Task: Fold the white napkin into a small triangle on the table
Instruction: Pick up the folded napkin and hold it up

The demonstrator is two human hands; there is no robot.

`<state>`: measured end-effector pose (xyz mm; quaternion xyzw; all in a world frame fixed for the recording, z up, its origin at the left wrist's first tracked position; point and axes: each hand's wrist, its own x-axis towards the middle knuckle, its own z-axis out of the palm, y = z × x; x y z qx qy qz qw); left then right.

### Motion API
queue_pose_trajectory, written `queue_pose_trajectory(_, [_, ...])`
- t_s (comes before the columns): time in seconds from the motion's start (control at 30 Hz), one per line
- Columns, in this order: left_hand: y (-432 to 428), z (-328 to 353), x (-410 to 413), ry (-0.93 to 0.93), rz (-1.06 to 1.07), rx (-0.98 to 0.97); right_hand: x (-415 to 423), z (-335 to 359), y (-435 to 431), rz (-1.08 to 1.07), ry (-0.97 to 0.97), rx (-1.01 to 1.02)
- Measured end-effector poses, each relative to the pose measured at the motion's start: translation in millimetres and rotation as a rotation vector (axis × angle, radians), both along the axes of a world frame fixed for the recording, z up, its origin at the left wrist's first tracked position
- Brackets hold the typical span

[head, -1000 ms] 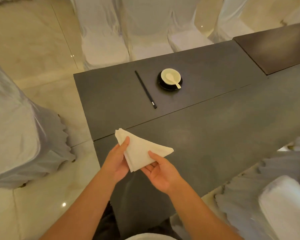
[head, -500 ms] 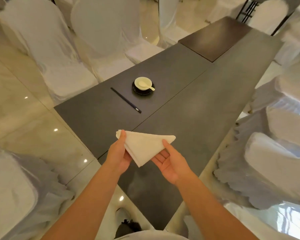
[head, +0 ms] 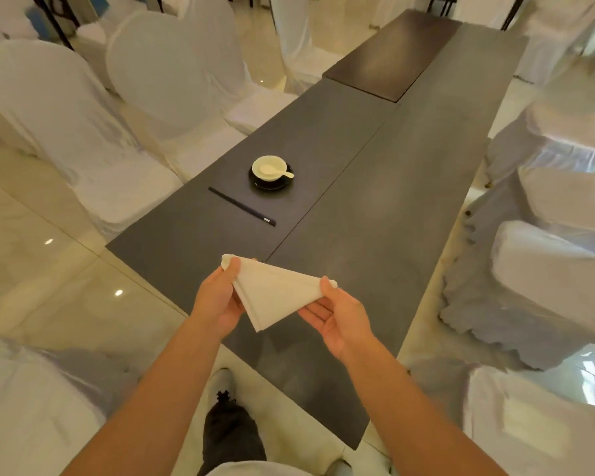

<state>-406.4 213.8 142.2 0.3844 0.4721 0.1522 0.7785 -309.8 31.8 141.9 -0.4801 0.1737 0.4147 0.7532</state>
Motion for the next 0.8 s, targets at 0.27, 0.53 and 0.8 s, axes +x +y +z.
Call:
queue_pose_trajectory(0.27, [142,-47,19,0.205,0.071,-0.101,-9,-36,144,-0.038,0.077,-0.152])
queue_pose_trajectory(0.53, [262,-76,30,0.283,-0.080,-0.146,-14,-62,258,-0.154,0.284,-0.147])
queue_pose_trajectory(0.8, [313,-99,72,0.245,-0.179,-0.236,9,-89,305,-0.250,0.329,-0.190])
